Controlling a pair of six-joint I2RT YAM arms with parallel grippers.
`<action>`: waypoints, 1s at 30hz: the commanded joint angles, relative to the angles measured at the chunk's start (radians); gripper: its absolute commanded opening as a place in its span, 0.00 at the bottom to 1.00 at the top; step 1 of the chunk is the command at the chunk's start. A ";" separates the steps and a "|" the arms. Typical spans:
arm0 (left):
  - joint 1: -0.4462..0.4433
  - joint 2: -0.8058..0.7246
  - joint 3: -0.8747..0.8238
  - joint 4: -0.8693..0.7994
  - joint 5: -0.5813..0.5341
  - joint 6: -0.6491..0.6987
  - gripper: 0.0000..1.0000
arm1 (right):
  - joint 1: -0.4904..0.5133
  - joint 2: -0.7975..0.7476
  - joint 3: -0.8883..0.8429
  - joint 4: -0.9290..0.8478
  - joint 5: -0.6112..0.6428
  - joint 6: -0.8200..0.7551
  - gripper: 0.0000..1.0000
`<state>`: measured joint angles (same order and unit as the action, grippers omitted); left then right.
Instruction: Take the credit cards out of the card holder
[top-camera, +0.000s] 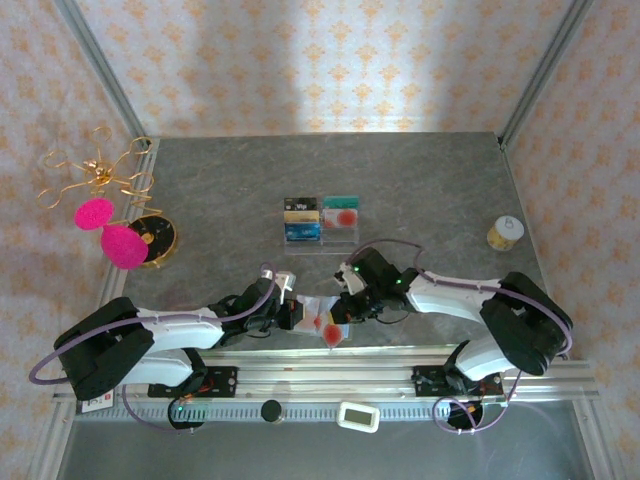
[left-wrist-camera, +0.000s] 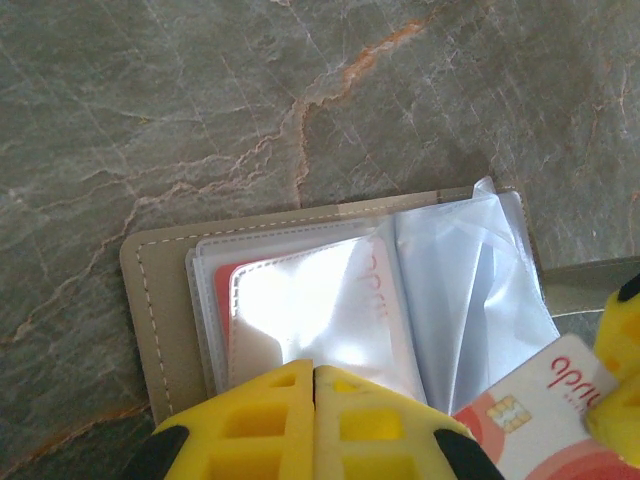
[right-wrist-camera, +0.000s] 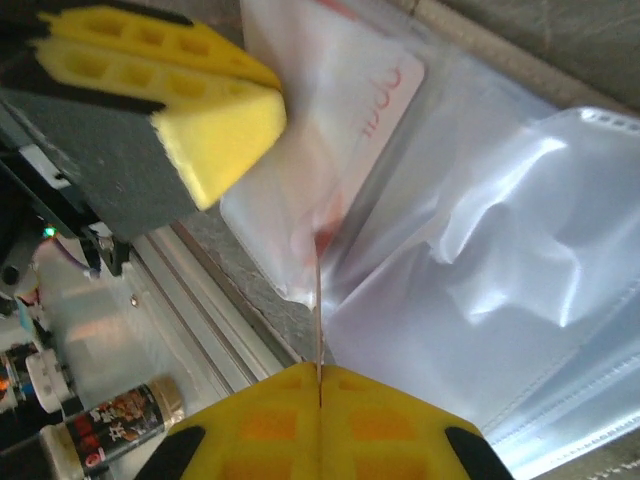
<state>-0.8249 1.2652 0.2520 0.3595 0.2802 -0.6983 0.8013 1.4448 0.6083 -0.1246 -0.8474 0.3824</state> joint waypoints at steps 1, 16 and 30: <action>-0.002 0.013 0.010 -0.054 -0.016 0.012 0.00 | 0.009 0.041 0.020 -0.044 -0.063 -0.062 0.00; 0.010 -0.206 0.086 -0.186 -0.120 0.017 0.60 | -0.059 -0.239 0.274 -0.033 0.336 -0.177 0.00; 0.041 -0.360 0.243 -0.469 -0.286 0.082 0.99 | -0.123 0.007 0.777 -0.331 0.352 -0.872 0.00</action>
<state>-0.7910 0.9363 0.4496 -0.0132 0.0685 -0.6514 0.6979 1.3949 1.3033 -0.2783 -0.4824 -0.2558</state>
